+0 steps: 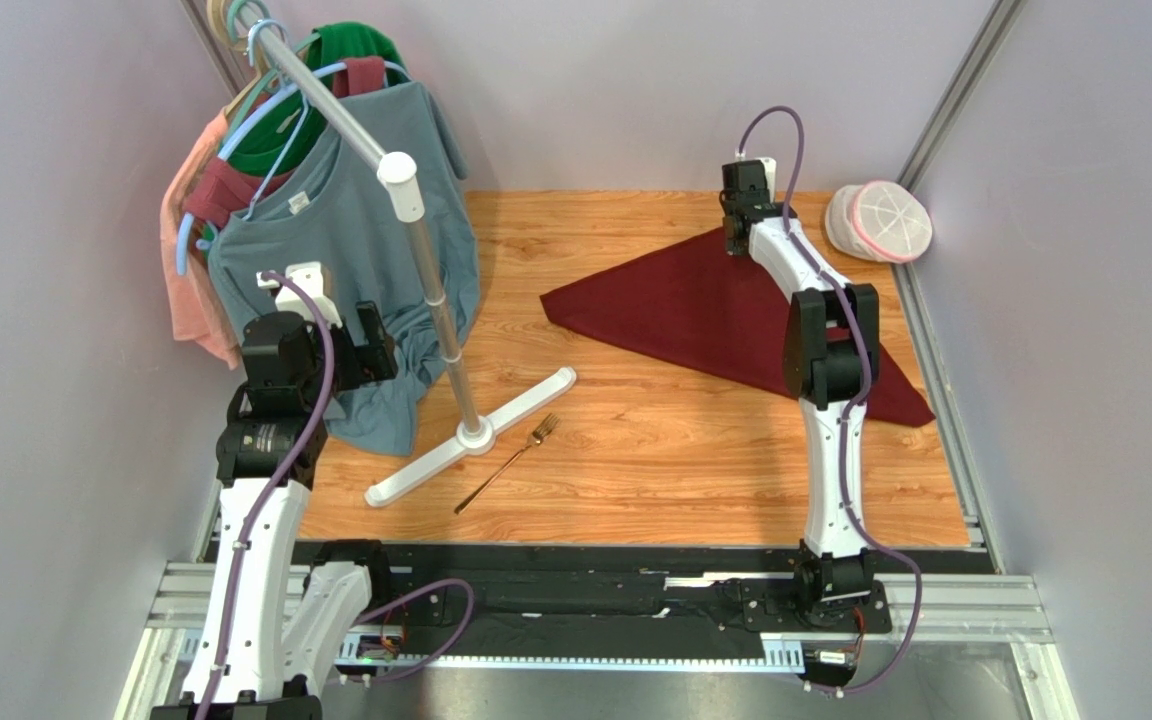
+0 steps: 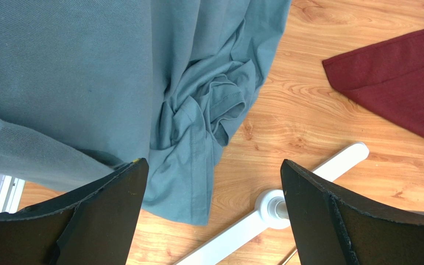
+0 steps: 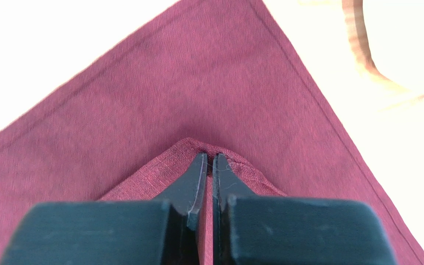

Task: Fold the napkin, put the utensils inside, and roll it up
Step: Fold the napkin

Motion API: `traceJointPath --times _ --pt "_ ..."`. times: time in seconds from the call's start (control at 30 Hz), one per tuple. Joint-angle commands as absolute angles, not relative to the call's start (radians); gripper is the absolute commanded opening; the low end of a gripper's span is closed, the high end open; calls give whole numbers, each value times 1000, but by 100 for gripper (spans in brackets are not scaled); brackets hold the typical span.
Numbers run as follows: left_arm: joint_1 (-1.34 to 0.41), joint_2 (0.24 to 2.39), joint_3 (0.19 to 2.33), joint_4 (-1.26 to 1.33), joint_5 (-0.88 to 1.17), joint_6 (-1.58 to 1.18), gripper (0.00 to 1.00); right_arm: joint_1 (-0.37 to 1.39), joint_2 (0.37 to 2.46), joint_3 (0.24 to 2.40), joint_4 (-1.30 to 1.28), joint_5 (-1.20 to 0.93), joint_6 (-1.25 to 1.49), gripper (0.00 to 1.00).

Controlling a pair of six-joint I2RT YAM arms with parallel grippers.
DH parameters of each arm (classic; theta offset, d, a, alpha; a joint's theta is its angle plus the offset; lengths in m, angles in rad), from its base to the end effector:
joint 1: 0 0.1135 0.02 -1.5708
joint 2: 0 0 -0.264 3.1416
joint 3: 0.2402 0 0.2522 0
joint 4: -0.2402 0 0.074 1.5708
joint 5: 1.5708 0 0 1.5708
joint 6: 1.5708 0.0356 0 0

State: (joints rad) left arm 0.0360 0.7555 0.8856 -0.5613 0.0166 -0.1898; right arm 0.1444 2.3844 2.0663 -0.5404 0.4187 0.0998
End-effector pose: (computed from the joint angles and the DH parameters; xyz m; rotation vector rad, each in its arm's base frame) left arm 0.1624 0.0053 0.3400 -0.2151 1.9922 -0.1152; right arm 0.5295 0.0624 0.1946 0.1339 2.3644 -0.3909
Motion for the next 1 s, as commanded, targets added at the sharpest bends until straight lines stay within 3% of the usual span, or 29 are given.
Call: traceJointPath --times 0.0,0.4,0.97 --pt "40 747 910 -541 2 -161 99 129 2428 2170 -457 442 112 0" --pt "41 756 910 -541 2 -158 99 104 2548 2367 -426 451 107 0" --pt "40 761 910 -543 2 -155 99 58 2618 2401 -373 428 201 0"
